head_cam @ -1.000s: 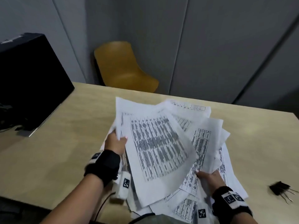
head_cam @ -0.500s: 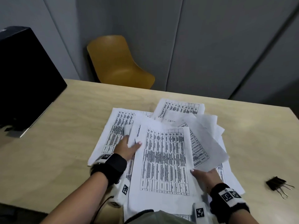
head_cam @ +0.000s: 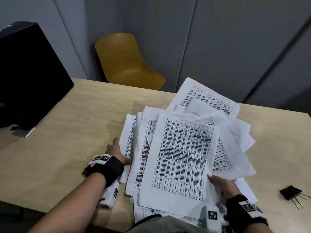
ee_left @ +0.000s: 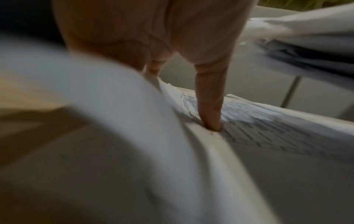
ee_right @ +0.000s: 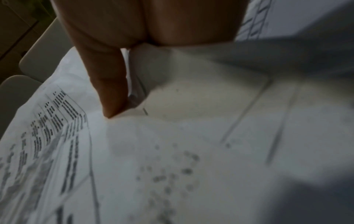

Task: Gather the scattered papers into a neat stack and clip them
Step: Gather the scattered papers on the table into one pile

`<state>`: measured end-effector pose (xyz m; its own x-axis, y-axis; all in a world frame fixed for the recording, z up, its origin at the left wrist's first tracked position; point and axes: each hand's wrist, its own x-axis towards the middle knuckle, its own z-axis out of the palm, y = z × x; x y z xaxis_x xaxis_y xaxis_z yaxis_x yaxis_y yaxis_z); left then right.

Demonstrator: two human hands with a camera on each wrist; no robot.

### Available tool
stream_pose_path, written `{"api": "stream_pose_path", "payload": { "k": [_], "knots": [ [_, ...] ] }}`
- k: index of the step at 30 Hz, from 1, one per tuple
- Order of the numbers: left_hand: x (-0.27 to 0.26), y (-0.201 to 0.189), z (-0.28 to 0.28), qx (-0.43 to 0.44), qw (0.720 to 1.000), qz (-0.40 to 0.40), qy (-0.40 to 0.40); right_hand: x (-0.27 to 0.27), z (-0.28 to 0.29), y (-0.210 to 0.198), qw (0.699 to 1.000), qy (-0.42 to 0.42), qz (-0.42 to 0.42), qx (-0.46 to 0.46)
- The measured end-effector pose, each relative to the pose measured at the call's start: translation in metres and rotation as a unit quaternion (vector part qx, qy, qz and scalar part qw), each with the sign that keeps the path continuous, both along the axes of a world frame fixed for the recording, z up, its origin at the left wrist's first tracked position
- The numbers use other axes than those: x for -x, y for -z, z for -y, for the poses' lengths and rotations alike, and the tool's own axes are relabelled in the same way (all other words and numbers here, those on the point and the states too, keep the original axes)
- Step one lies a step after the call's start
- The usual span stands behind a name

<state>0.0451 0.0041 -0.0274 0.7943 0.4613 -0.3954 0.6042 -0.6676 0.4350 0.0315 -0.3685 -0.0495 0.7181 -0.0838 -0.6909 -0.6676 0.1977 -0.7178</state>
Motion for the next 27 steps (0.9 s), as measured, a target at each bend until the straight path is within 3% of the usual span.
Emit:
{"api": "stream_pose_path", "payload": {
  "k": [6,9,13,16,21,27],
  "knots": [
    [0.013,-0.002,0.018,0.014,0.998,-0.031,0.049,0.002,0.008,0.004,1.0,0.007,-0.016,0.012],
    [0.017,-0.003,0.023,0.033,0.998,-0.009,0.053,0.002,0.008,0.0,0.998,0.006,-0.034,0.043],
    [0.025,0.0,0.02,0.147,0.989,0.022,-0.001,0.001,0.013,0.021,0.997,-0.002,-0.02,0.073],
    [0.03,0.001,0.007,0.153,0.979,0.083,-0.107,0.004,-0.001,-0.002,0.997,0.006,0.008,0.079],
    [0.021,-0.021,-0.021,0.163,0.91,0.269,-0.27,0.005,-0.006,-0.012,0.994,0.005,0.029,0.101],
    [0.008,-0.071,-0.027,0.206,0.818,0.427,-0.325,0.005,-0.007,-0.017,0.993,-0.005,0.034,0.114]
  ]
}}
